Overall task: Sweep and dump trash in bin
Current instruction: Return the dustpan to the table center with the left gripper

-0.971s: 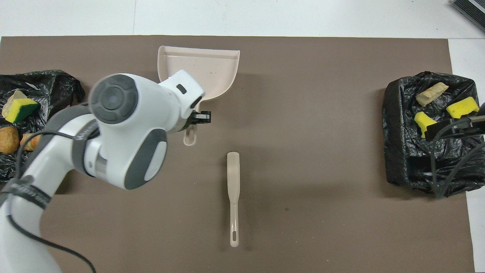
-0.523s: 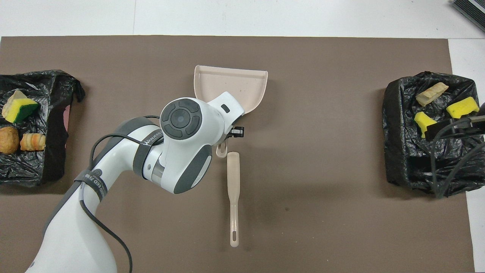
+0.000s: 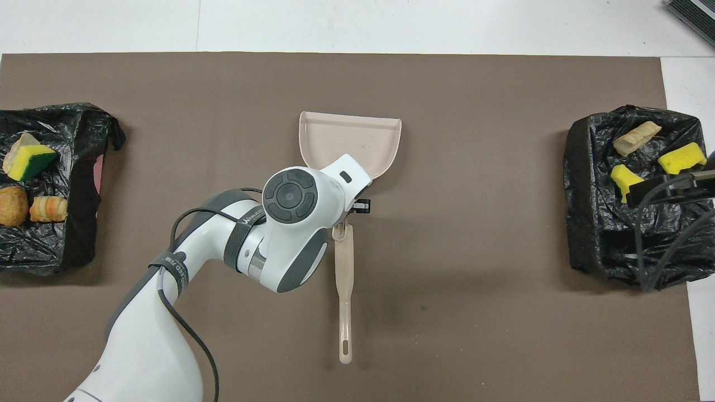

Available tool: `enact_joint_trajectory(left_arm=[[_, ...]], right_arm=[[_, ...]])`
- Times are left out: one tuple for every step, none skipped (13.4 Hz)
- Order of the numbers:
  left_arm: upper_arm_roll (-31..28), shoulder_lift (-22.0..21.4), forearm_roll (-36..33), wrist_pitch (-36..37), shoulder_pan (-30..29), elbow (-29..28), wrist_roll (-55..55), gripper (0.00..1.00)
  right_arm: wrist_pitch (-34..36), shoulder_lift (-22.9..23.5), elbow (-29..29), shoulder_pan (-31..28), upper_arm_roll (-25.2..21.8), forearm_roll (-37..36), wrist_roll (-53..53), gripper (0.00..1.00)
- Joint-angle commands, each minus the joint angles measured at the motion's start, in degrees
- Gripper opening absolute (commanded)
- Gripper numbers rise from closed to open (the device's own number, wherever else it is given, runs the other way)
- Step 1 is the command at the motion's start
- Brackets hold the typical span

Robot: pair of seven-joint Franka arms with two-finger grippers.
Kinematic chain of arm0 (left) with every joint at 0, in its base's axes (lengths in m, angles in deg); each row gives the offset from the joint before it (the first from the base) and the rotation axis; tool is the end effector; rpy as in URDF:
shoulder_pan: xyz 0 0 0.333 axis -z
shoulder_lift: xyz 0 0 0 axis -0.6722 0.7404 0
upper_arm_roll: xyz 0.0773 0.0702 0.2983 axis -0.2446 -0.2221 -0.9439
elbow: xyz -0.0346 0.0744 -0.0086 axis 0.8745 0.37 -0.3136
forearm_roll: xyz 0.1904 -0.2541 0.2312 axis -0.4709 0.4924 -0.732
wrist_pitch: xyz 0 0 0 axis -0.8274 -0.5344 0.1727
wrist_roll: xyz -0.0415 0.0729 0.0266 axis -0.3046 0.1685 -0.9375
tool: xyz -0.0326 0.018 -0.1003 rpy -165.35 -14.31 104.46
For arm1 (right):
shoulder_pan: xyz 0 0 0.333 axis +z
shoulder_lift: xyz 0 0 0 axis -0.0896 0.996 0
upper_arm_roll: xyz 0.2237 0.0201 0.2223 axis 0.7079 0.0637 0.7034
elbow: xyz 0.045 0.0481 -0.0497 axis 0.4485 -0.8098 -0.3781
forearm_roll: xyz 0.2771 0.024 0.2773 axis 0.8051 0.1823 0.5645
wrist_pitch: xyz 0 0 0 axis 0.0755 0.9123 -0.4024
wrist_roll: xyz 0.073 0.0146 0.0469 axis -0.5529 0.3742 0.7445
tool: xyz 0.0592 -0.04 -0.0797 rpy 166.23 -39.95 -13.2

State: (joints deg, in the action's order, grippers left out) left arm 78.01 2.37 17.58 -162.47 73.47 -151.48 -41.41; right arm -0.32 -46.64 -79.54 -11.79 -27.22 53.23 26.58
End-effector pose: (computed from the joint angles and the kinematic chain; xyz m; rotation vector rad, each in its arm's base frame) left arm 0.5229 -0.3954 0.3423 2.9424 -0.1831 0.1631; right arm 0.5425 -0.0220 0.6226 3.0839 0.0964 -0.0660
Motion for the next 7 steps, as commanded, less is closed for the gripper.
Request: enact_joint_trajectory(left_arm=[[-1.1, -0.1, 1.0, -1.1, 0.9, -0.1, -1.6, 0.0], [-1.1, -0.1, 1.0, -1.3, 0.8, -0.1, -2.8, 0.15], [-1.2, -0.1, 1.0, -1.5, 0.6, -0.1, -3.6, 0.66], [-1.3, -0.1, 0.9, -1.8, 0.3, -0.1, -3.7, 1.0], [-1.6, -0.7, 0.9, -1.2, -0.6, 0.4, -3.6, 1.0], [-1.7, -1.6, 0.9, 0.2, -2.1, 1.1, -3.6, 1.0], [-1.7, -3.0, 0.6, 2.8, -2.8, 1.3, -3.6, 1.0]], right_arm=[[-0.1, 0.3, 0.5, -0.2, 0.1, 0.3, -0.8, 1.0], [-0.1, 0.3, 0.5, -0.2, 0.1, 0.3, -0.8, 1.0], [-0.1, 0.3, 0.5, -0.2, 0.2, 0.3, -0.8, 1.0], [-0.1, 0.3, 0.5, -0.2, 0.1, 0.3, -0.8, 1.0], [-0.1, 0.3, 0.5, -0.2, 0.1, 0.3, -0.8, 1.0], [-0.1, 0.3, 0.5, -0.2, 0.1, 0.3, -0.8, 1.0], [-0.1, 0.3, 0.5, -0.2, 0.1, 0.3, -0.8, 1.0]])
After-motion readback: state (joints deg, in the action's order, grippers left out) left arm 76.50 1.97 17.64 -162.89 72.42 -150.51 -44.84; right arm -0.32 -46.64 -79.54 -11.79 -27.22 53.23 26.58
